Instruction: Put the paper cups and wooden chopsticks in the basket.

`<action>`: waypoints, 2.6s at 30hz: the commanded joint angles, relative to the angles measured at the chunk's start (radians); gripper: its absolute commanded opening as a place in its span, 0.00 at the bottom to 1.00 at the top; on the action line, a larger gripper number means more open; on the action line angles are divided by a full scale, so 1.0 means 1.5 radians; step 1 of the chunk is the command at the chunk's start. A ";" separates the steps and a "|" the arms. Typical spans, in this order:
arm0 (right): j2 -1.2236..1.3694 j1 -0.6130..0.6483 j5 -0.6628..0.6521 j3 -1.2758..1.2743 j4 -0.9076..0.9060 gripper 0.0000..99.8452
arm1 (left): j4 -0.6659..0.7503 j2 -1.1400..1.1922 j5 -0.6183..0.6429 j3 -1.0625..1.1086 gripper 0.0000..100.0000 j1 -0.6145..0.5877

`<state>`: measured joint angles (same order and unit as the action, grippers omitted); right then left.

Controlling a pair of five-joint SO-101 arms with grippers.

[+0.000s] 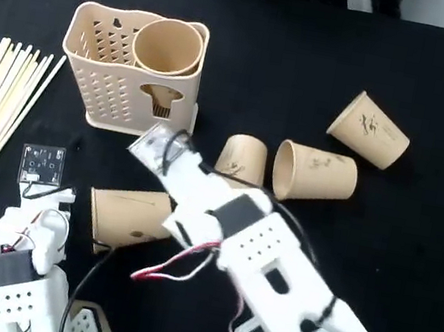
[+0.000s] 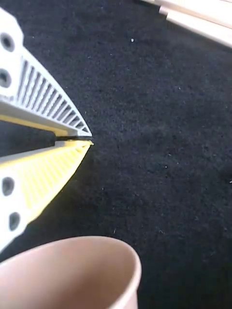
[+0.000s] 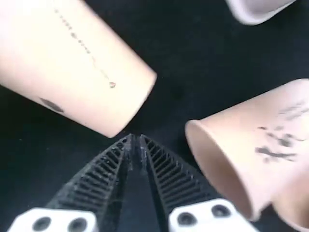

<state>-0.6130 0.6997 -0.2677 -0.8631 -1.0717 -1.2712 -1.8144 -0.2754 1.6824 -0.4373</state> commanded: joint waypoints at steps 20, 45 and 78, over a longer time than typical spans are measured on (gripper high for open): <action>0.047 0.248 0.147 -0.007 0.364 0.02 | -0.003 -0.003 -0.003 0.012 0.03 0.004; 0.242 0.101 -0.005 0.152 -0.007 0.12 | -0.003 -0.003 -0.003 0.012 0.03 0.005; 0.177 0.235 0.286 0.272 -0.262 0.37 | -0.003 -0.003 -0.003 0.012 0.03 0.005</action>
<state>-0.4503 1.0296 0.1204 -0.5731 -1.4093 -1.2712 -1.8159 -0.2739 1.6824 -0.4358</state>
